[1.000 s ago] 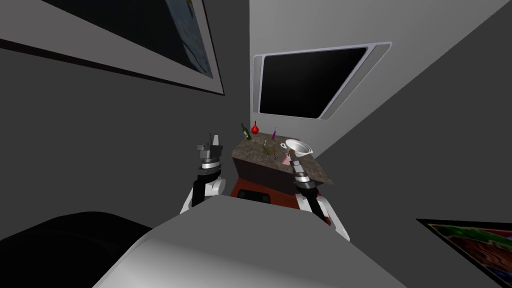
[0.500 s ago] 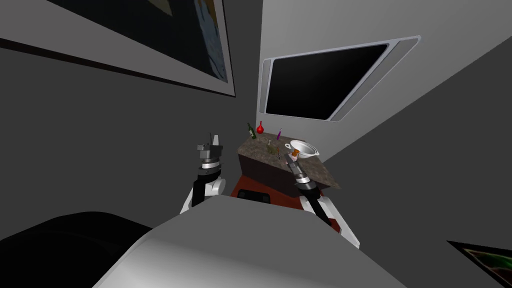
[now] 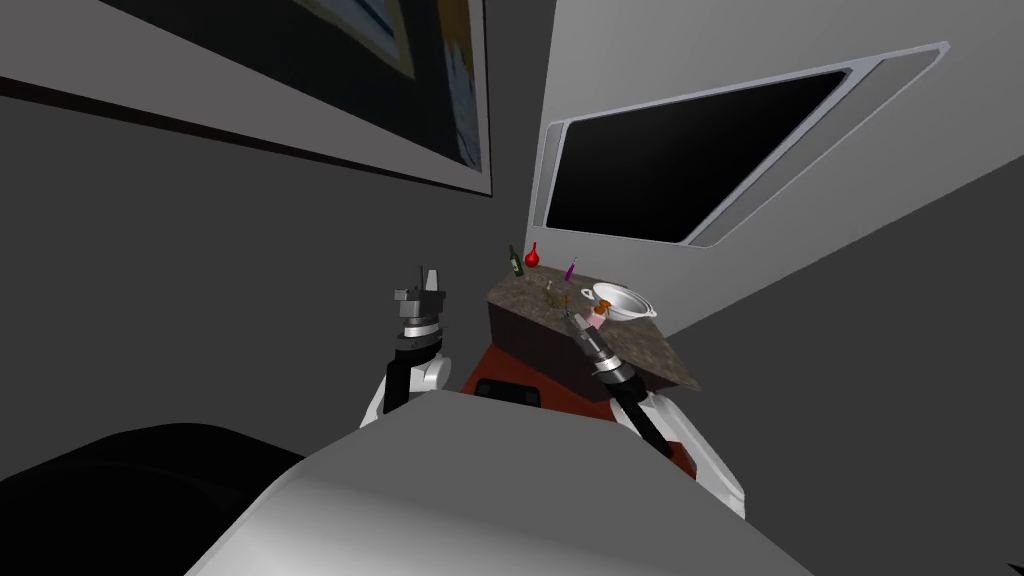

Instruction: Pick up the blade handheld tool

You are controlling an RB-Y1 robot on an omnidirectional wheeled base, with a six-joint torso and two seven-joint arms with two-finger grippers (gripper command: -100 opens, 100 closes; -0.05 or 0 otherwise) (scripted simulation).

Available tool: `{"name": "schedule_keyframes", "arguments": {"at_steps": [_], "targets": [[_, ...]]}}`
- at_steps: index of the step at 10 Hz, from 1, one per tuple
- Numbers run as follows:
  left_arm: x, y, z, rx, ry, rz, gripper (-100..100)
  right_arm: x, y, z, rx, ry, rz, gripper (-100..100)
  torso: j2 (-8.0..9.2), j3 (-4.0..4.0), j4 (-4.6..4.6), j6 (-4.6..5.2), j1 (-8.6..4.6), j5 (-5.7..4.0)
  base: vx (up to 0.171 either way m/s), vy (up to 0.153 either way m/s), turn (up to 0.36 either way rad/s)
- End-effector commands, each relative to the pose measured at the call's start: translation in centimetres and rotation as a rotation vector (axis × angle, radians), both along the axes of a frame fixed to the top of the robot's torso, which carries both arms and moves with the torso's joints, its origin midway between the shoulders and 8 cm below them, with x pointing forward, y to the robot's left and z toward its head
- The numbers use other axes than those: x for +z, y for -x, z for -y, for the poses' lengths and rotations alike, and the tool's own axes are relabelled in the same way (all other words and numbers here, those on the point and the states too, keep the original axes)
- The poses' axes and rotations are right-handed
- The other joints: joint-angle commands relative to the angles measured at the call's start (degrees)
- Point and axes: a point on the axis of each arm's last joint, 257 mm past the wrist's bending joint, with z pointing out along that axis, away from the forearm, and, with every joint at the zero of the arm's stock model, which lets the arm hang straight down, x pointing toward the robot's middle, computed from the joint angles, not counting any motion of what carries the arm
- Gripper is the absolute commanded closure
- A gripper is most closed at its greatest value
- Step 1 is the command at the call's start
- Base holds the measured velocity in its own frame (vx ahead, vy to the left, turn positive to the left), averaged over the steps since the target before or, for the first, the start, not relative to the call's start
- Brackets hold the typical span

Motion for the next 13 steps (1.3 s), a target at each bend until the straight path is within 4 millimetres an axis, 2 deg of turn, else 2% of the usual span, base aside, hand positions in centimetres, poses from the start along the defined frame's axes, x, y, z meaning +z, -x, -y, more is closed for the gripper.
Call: {"name": "schedule_keyframes", "arguments": {"at_steps": [1,2,3,6,7,10,13], "targets": [[0.0,0.0,0.0,0.000,0.000,0.000,0,-0.9,0.1,0.1,0.004,0.073,-0.005,-100,0.00,0.00,0.00,0.00,0.00,0.00,-0.087,0.004,0.159],[0.0,0.0,0.0,0.000,0.000,0.000,0,-2.2,0.3,0.5,0.008,0.154,-0.017,-100,-0.06,-0.02,0.00,0.04,-0.02,-0.01,-0.087,0.003,0.277],[0.0,0.0,0.0,0.000,0.000,0.000,0,-2.5,0.3,0.4,0.013,0.184,-0.016,-100,-0.05,-0.03,-0.01,0.01,-0.03,-0.01,-0.071,0.002,0.157],[0.0,0.0,0.0,0.000,0.000,0.000,0,-5.4,1.0,1.4,0.032,0.370,-0.038,-100,-0.11,-0.05,-0.01,0.06,-0.07,-0.02,-0.082,0.010,0.250],[0.0,0.0,0.0,0.000,0.000,0.000,0,-5.7,1.2,1.5,0.043,0.409,-0.037,-100,-0.10,-0.05,-0.02,0.01,0.01,0.00,-0.070,0.014,0.186],[0.0,0.0,0.0,0.000,0.000,0.000,0,-8.6,2.2,2.9,0.075,0.593,-0.060,-100,-0.15,-0.07,-0.02,0.06,-0.10,-0.02,-0.073,0.006,0.271],[0.0,0.0,0.0,0.000,0.000,0.000,0,-10.5,3.0,3.9,0.118,0.737,-0.069,-100,-0.15,-0.08,-0.02,0.01,-0.07,-0.02,-0.064,0.009,0.212]]}}
